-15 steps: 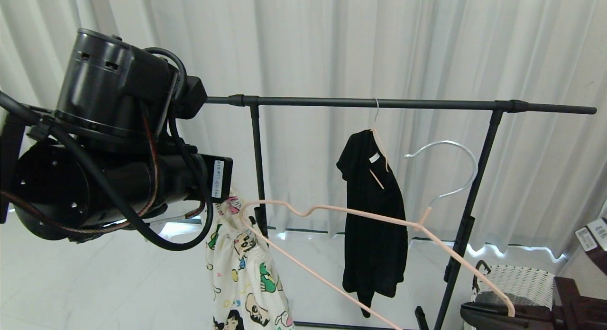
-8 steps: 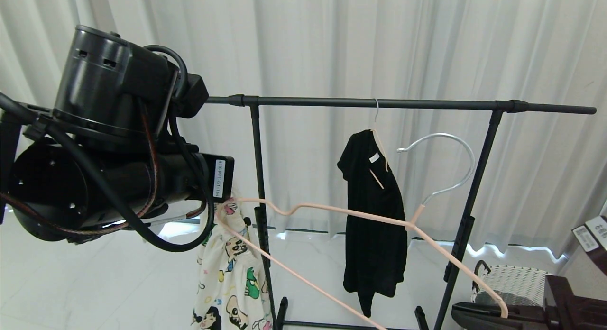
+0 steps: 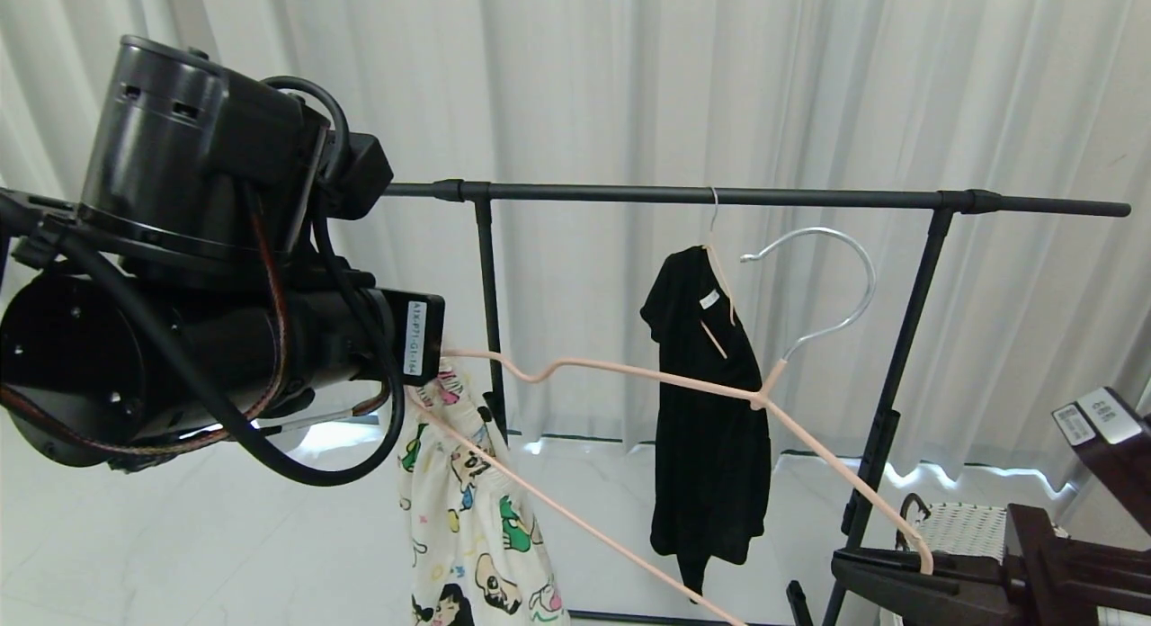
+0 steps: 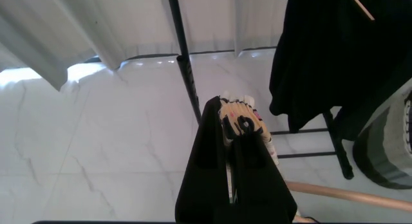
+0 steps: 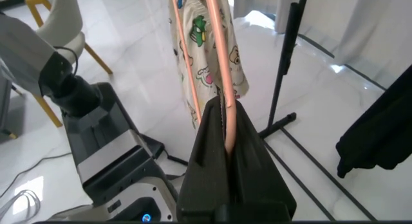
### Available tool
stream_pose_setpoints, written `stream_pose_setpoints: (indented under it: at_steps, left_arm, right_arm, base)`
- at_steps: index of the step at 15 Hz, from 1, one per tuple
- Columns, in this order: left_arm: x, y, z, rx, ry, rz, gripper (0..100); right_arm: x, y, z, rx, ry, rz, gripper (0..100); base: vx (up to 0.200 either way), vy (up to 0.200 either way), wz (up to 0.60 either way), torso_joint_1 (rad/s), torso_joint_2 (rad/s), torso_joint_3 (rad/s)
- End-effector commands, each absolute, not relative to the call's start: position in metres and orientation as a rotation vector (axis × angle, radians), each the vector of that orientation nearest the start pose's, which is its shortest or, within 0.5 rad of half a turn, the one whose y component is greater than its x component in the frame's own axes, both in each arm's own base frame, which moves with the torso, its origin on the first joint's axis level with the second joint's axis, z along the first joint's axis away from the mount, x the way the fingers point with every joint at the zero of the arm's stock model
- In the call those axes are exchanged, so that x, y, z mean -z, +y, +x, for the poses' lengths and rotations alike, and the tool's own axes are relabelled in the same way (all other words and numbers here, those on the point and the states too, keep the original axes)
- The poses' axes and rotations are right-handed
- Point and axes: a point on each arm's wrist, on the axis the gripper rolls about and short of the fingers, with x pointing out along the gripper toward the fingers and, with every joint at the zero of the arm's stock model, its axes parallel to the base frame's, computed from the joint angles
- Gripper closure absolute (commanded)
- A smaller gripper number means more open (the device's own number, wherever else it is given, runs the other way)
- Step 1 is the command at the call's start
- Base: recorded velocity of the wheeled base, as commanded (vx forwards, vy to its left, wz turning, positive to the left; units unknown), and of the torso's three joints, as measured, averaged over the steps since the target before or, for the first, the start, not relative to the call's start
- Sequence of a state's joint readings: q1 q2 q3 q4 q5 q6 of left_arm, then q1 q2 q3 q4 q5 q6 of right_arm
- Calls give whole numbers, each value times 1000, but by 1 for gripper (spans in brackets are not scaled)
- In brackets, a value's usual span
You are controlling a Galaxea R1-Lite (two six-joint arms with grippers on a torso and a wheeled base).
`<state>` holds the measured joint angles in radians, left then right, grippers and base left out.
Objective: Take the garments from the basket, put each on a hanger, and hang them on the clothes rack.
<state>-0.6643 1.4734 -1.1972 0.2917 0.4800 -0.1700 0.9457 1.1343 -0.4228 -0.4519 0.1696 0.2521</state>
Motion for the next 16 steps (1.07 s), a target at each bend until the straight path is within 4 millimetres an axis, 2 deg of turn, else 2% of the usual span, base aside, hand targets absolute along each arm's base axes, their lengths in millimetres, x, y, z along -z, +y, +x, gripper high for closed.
stream_pose_setpoints:
  at_steps: [1, 6, 13, 16]
  left_arm:
    - [-271, -140, 199, 123, 486, 133, 100]
    - [-271, -132, 205, 67, 483, 128, 100]
    - [-273, -138, 201, 96, 474, 128, 100]
    - [-273, -138, 202, 92, 477, 128, 100]
  right_arm:
    - [-188, 126, 87, -1061, 390, 120, 100]
    - [-191, 120, 87, -1042, 367, 133, 100]
    - [-184, 129, 93, -1040, 413, 109, 100]
    - [-184, 131, 89, -1064, 416, 103, 100]
  base:
    - [0, 0, 0, 0, 0, 0]
    - [0, 0, 0, 0, 0, 0]
    - [0, 0, 0, 0, 0, 0]
    - [0, 0, 0, 0, 0, 0]
